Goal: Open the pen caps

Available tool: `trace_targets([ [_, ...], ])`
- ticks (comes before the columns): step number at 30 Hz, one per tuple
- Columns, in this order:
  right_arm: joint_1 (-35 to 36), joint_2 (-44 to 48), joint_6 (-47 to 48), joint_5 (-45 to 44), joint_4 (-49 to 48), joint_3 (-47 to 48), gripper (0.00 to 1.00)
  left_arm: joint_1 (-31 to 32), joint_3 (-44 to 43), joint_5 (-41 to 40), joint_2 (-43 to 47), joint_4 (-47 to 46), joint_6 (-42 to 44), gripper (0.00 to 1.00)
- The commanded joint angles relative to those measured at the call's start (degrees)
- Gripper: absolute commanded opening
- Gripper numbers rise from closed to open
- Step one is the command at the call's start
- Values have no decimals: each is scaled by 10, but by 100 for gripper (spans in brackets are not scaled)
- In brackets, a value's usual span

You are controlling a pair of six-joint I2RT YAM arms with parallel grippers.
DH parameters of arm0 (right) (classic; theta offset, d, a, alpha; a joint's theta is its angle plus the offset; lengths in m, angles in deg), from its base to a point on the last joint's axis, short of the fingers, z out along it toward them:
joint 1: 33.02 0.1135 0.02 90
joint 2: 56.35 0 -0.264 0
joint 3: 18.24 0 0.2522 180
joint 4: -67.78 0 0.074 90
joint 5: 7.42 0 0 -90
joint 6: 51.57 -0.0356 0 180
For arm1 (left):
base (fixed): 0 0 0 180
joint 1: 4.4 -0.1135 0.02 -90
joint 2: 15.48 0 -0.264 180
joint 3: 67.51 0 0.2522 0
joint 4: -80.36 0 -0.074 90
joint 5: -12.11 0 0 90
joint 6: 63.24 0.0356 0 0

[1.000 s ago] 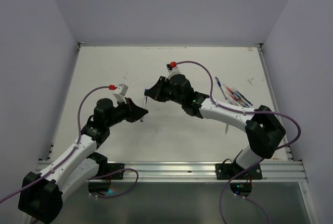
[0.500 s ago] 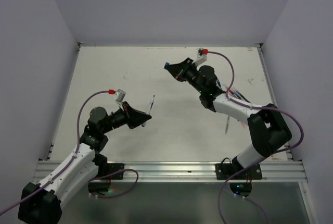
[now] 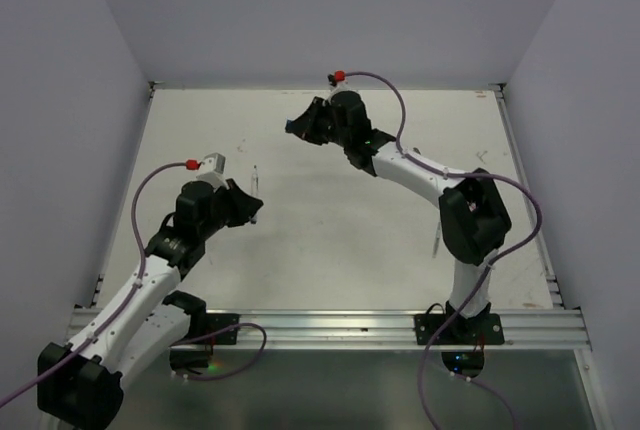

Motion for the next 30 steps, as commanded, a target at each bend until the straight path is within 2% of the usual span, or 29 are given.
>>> trace_targets([
  [1, 26, -56, 35, -28, 174, 78, 0, -3, -27, -175, -52, 142, -40, 0],
  [6, 44, -161, 45, -18, 252, 184, 0, -4, -19, -149, -131, 121, -49, 0],
  [12, 70, -258, 56, 0, 305, 300, 0, -5, 12, -214, -97, 113, -47, 0],
  [16, 86, -319, 57, 13, 338, 390, 0, -17, 34, -197, -90, 75, -28, 0],
  [19, 97, -362, 61, 8, 348, 441, 0, -21, 38, -155, -125, 46, -3, 0],
  [24, 104, -415, 60, 21, 354, 496, 0, -21, 60, -83, -168, -15, 22, 0],
  [26, 106, -426, 65, 15, 357, 508, 0, -21, 67, -85, -172, -36, 26, 3],
  [30, 108, -431, 82, -10, 361, 518, 0, -26, 70, -105, -188, -34, 29, 3],
])
